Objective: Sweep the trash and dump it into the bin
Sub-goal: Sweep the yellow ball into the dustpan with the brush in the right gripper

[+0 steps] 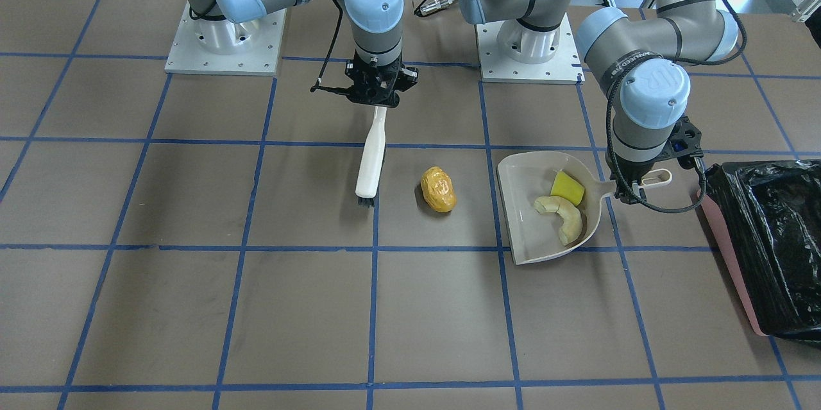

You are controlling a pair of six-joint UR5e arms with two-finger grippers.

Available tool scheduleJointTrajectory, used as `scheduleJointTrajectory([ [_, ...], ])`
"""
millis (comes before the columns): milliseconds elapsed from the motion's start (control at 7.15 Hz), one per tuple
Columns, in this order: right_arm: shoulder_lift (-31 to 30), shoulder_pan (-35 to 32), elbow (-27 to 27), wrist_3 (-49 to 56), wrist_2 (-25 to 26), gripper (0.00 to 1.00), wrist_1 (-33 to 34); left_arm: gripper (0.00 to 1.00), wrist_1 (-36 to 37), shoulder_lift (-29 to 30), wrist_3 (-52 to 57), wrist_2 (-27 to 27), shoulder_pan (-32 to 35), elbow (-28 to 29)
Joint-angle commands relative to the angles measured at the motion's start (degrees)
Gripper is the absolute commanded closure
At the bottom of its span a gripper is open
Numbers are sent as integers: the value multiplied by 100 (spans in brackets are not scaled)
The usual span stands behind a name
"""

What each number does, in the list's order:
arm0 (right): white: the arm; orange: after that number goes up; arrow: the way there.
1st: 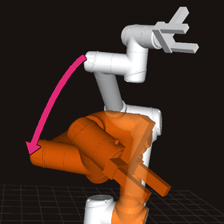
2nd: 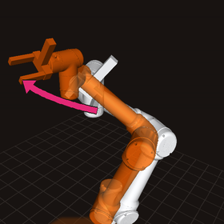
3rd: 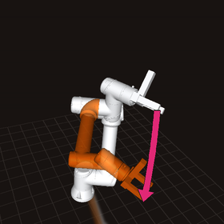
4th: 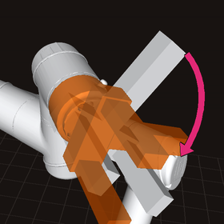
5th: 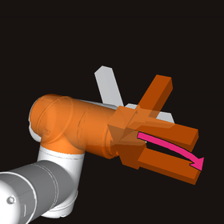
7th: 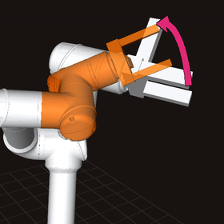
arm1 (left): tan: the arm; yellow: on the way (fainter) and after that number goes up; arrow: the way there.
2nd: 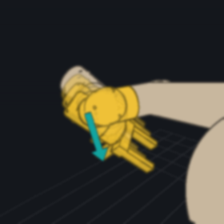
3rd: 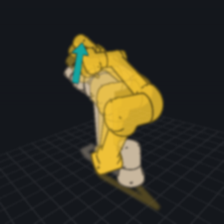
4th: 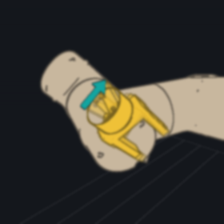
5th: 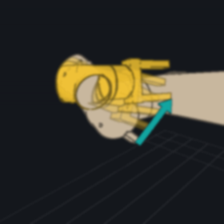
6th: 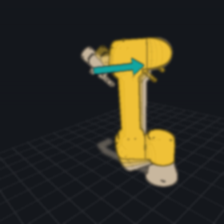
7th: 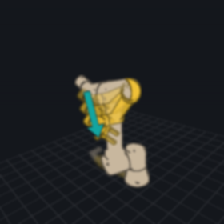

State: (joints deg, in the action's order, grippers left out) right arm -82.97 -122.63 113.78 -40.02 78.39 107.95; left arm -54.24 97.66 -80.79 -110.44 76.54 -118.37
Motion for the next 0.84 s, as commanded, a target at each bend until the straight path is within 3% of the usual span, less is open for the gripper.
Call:
scheduleJointTrajectory([
  [0,237,-173,4,-304,-95,97,306,100,-174,-37,-515,-162,307,42],
  [699,396,-305,48,-489,-226,97,332,100,-280,122,-1062,49,1213,42],
])
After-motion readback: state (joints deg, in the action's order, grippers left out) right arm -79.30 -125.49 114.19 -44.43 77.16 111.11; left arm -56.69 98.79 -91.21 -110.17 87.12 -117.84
